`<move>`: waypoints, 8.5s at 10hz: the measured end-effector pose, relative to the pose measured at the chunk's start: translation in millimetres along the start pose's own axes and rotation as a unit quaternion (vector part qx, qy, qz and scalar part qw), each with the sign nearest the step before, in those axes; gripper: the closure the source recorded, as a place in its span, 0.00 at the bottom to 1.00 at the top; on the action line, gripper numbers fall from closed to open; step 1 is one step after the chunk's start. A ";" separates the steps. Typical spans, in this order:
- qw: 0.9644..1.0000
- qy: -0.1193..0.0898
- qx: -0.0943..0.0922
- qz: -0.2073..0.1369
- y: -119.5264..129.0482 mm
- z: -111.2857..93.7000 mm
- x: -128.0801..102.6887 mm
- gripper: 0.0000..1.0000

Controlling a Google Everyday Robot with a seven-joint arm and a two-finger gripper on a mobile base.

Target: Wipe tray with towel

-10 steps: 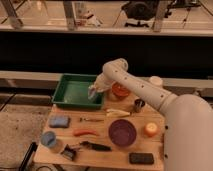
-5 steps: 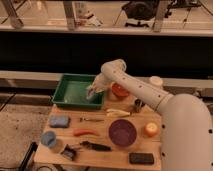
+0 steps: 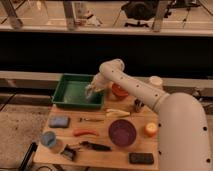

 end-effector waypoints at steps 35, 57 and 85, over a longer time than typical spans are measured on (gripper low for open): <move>0.994 0.030 0.037 -0.098 -46.6 62.7 58.5 0.95; 0.981 -0.101 0.094 -0.137 -66.4 71.6 -72.7 0.95; 0.988 0.026 0.052 -0.140 -87.5 104.6 29.8 0.95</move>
